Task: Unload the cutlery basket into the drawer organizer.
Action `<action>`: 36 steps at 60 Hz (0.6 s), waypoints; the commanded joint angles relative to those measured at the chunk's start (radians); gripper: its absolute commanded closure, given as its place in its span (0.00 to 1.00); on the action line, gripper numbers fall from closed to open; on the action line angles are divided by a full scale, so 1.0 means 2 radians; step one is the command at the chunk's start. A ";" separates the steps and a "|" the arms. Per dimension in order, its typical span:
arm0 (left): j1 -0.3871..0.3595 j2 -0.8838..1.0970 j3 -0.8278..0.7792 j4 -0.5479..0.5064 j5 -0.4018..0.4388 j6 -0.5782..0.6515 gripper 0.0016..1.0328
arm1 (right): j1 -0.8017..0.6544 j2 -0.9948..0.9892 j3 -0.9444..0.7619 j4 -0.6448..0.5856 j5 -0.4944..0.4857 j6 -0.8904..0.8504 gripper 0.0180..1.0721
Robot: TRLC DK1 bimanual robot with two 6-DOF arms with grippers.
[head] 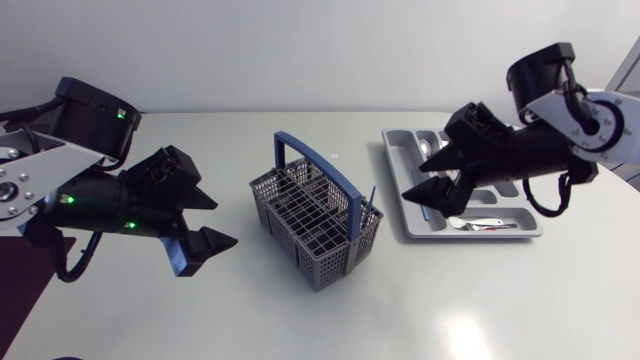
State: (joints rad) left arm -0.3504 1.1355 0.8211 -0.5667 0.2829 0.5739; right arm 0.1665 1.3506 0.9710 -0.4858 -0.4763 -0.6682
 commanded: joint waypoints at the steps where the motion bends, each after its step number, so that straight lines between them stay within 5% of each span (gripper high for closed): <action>1: -0.007 -0.012 -0.014 0.001 0.007 0.005 0.05 | 0.022 -0.023 -0.036 0.017 -0.006 -0.024 0.20; 15: -0.020 -0.019 -0.021 0.002 0.007 0.003 0.05 | 0.086 -0.033 -0.075 0.075 0.018 -0.014 0.41; 26: -0.029 -0.023 -0.025 0.006 0.007 0.000 0.05 | 0.118 -0.002 -0.076 0.121 0.053 0.007 0.42; 36: -0.030 -0.026 -0.024 0.008 0.007 -0.001 0.05 | 0.128 0.026 -0.067 0.127 0.061 0.007 0.59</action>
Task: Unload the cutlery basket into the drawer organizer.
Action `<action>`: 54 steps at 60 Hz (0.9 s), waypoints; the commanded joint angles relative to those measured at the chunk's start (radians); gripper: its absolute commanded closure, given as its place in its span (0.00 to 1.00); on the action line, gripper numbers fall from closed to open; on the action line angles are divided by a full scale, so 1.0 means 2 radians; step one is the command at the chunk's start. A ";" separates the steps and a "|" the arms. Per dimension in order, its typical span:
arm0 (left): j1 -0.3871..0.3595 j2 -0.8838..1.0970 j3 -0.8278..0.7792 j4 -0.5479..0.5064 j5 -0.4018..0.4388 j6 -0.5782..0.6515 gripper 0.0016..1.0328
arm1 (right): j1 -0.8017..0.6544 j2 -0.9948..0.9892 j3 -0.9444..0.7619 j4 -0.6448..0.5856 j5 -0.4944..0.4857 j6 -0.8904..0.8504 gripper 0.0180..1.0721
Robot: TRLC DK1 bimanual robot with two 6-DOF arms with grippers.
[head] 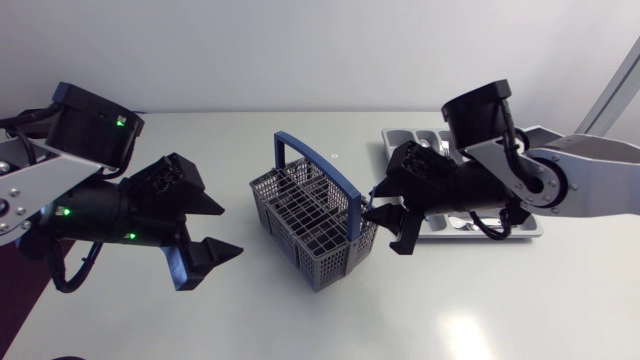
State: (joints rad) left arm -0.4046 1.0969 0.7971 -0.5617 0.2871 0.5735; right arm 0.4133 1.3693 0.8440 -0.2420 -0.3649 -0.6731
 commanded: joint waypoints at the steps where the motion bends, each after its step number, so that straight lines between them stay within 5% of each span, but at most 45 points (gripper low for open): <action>1: -0.003 -0.007 -0.012 0.006 0.005 -0.001 0.05 | 0.004 0.018 -0.003 0.007 0.006 0.010 0.61; 16: -0.003 -0.005 -0.009 0.007 0.005 0.000 0.05 | 0.004 0.023 0.005 0.006 0.011 0.011 0.95; 54: -0.003 -0.002 -0.014 0.014 0.005 0.004 0.05 | -0.003 -0.074 0.068 -0.104 -0.002 0.019 0.95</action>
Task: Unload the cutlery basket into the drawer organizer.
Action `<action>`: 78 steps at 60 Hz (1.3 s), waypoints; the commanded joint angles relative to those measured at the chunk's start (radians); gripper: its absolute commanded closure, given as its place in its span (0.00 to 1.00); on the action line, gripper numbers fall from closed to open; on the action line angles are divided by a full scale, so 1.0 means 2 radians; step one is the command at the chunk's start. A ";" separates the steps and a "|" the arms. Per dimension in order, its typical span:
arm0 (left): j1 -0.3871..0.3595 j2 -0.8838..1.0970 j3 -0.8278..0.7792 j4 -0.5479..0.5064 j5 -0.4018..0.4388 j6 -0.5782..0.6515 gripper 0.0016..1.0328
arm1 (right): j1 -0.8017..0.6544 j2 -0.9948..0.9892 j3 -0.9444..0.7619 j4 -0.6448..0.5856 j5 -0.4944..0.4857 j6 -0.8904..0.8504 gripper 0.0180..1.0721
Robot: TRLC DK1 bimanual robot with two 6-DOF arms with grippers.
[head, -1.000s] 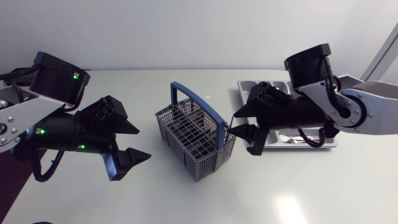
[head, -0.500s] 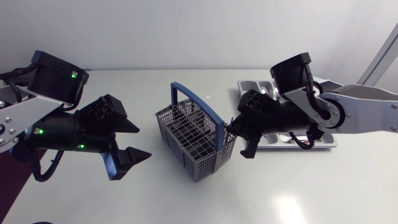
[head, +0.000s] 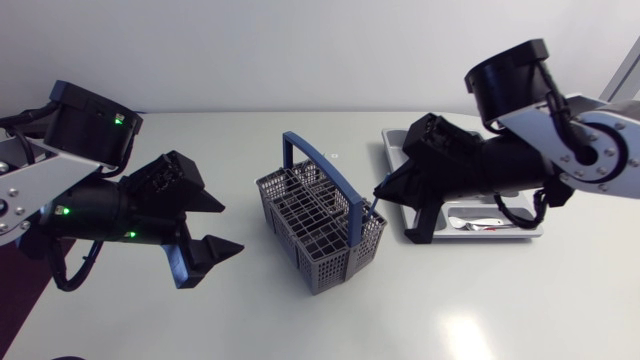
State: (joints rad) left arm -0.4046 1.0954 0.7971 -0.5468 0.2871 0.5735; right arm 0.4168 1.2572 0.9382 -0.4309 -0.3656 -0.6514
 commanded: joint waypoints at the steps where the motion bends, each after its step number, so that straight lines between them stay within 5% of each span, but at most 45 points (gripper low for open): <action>1: -0.003 -0.001 -0.013 0.007 0.005 0.004 0.05 | -0.005 -0.021 0.023 -0.013 -0.002 0.008 0.95; 30: 0.000 0.001 -0.019 0.013 0.005 0.009 0.05 | -0.126 -0.039 0.161 -0.160 -0.067 -0.004 0.95; 78: -0.002 0.009 -0.023 0.018 0.006 0.009 0.05 | -0.221 0.353 0.380 -0.282 -0.030 0.043 0.95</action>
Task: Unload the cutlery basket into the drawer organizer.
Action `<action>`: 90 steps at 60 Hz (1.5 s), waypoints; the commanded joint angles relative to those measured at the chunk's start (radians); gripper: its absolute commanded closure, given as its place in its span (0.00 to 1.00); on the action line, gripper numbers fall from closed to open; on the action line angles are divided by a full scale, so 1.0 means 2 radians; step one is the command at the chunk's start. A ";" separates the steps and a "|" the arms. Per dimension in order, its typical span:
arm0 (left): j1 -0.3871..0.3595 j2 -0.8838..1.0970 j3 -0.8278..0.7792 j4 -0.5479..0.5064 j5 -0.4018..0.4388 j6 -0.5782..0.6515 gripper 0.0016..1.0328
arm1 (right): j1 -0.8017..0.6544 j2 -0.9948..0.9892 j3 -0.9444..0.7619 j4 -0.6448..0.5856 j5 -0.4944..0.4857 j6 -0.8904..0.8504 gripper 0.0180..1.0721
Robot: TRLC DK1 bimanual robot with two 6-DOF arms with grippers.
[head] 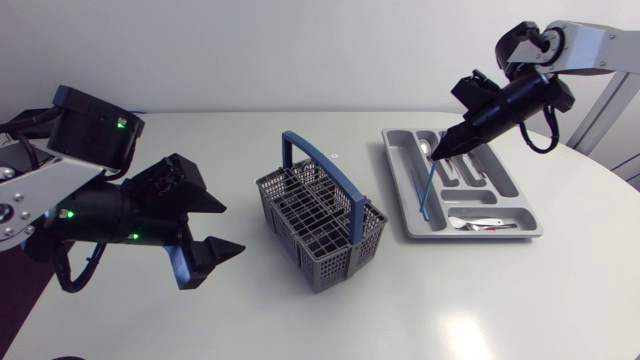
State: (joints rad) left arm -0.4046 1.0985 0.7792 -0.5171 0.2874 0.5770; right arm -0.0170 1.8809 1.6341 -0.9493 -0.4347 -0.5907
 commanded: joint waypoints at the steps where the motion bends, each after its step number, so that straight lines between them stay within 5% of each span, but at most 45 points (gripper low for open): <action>1: -0.002 0.008 -0.014 0.003 0.006 0.008 0.05 | -0.004 0.050 0.039 -0.028 0.005 0.013 0.95; 12: 0.000 0.008 -0.015 0.003 0.006 0.008 0.05 | -0.003 0.131 0.108 -0.071 0.007 0.021 0.95; 30: -0.006 0.018 -0.009 0.005 0.006 0.004 0.05 | -0.006 0.211 0.181 -0.041 0.022 0.059 0.86; 33: -0.009 0.020 -0.008 0.006 0.006 0.003 0.05 | -0.006 0.214 0.181 -0.030 0.026 0.066 0.70; 37: -0.013 0.023 -0.007 0.008 0.005 0.001 0.05 | -0.006 0.209 0.175 -0.012 0.039 0.079 0.30; 41: -0.016 0.028 -0.005 0.009 0.005 0.000 0.05 | -0.006 0.182 0.149 0.011 0.039 0.080 0.02; 53: -0.016 0.065 -0.001 0.027 0.004 -0.004 0.05 | 0.006 0.029 -0.002 0.096 0.013 0.074 0.04; 61: -0.016 0.112 0.010 0.055 0.000 -0.025 0.05 | 0.030 -0.036 -0.089 0.117 -0.003 0.065 0.17; 69: -0.017 0.153 0.031 0.077 -0.019 -0.048 0.05 | 0.047 -0.073 -0.144 0.142 -0.014 0.071 0.26; 90: 0.010 0.260 0.097 0.138 -0.057 -0.081 0.05 | 0.101 -0.092 -0.236 0.185 -0.001 0.082 0.26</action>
State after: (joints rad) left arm -0.4095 1.5551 0.9260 -0.2623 0.1905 0.4442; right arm 0.1642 1.7260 1.2114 -0.5972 -0.4442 -0.4480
